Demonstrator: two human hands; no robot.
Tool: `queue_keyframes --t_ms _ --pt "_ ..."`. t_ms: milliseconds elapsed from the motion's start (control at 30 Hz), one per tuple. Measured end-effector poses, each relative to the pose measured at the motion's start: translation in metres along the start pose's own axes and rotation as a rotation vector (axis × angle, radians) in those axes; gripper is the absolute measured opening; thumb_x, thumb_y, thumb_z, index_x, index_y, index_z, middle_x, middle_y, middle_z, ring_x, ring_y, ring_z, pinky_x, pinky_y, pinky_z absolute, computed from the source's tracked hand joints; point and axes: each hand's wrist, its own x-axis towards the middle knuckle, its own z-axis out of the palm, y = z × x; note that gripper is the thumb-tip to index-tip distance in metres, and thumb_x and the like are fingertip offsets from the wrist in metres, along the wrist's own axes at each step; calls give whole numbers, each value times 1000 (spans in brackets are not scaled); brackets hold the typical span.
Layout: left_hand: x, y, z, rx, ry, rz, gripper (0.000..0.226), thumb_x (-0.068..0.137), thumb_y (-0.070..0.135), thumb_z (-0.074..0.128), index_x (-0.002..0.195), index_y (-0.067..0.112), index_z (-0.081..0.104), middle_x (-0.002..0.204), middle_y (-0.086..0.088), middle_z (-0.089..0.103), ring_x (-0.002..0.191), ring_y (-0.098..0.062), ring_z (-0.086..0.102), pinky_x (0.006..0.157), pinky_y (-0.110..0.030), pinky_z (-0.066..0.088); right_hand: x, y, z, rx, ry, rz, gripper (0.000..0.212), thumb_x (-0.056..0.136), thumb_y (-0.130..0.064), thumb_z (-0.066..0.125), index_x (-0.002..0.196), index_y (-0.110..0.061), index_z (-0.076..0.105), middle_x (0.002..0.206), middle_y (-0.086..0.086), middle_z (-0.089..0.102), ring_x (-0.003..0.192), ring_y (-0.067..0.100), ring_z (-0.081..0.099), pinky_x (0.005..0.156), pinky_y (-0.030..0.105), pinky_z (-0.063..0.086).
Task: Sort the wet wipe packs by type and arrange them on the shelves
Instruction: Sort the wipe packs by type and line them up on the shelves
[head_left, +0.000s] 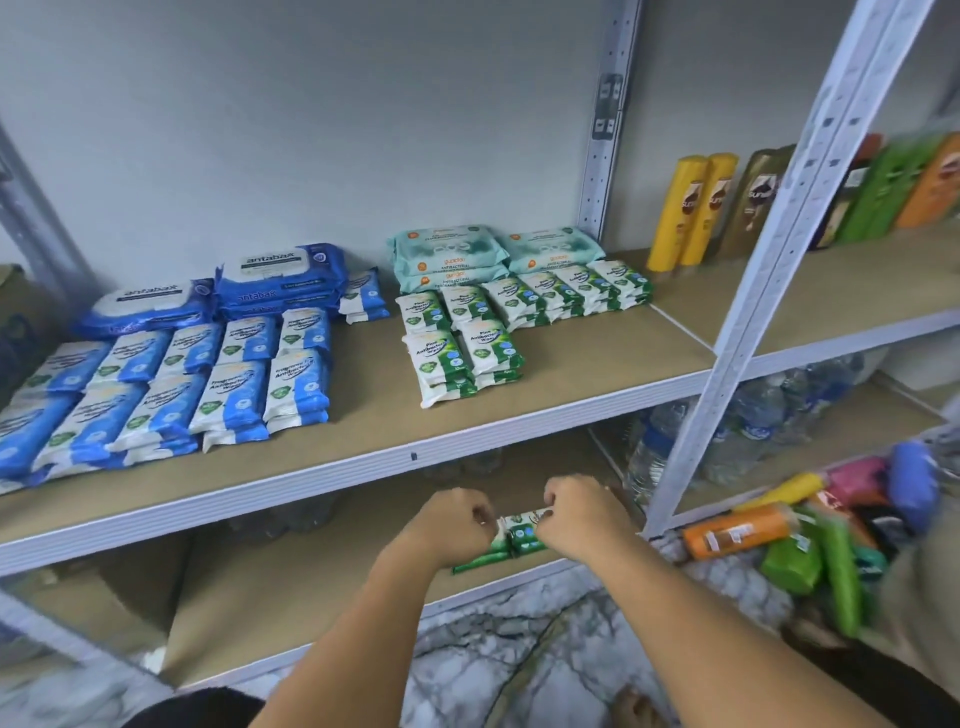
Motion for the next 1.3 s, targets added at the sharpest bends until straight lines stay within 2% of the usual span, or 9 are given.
queue_keyframes --t_ms 200,267,400,467,600,800,933,1100,1300 --pt "52 -43 29 -167 -4 -206 43 77 35 47 110 21 71 116 -4 71 108 -27 65 90 -31 52 48 29 36 56 -172 219 25 75 -30 62 94 -13 65 96 9 67 98 29 67 79 28 53" --pt "71 -62 48 -191 11 -254 56 73 38 40 117 18 68 122 -4 68 107 -26 63 90 -29 51 70 37 63 205 -227 324 27 74 -33 61 89 -10 63 91 11 62 99 31 67 74 28 50" --pt "113 -107 89 -163 -21 -344 37 99 21 50 135 13 59 139 -8 59 119 -25 59 95 -24 45 116 63 136 577 -269 599 32 87 -28 61 107 -3 66 108 15 71 96 31 70 81 40 60" --pt "132 -128 109 -144 1 -358 40 98 22 54 138 17 57 142 -8 56 121 -27 58 98 -27 45 134 74 168 754 -272 763 34 93 -30 60 114 -5 64 108 13 69 85 28 70 67 36 59" --pt "174 -156 133 -92 4 -353 48 93 22 56 141 20 53 140 -12 57 119 -31 59 99 -33 48 169 78 215 1004 -234 974 46 89 -53 64 113 -14 59 107 9 62 87 27 67 60 33 57" --pt "206 -159 152 41 -166 -392 71 67 40 43 138 37 52 132 -6 61 117 -35 55 101 -44 49 211 76 256 988 -161 1010 70 52 -61 57 103 -14 66 110 10 67 98 31 67 89 43 59" --pt "203 -160 150 -32 -184 -429 74 59 35 45 131 33 61 121 -3 67 112 -29 61 96 -38 54 211 67 251 1038 -138 1050 61 61 -62 69 102 -17 62 89 2 57 63 20 56 56 30 54" --pt "186 -172 159 -183 -203 -461 68 61 38 48 127 34 64 108 0 73 99 -24 66 86 -29 53 213 63 253 986 -14 990 78 54 -57 75 114 -9 63 81 0 57 75 24 61 85 39 60" --pt "166 -165 175 -336 18 -557 62 66 36 44 118 9 66 113 -18 68 106 -39 60 88 -35 50 204 66 260 995 24 931 64 70 -45 83 119 -10 59 112 -1 63 89 24 56 82 33 49"
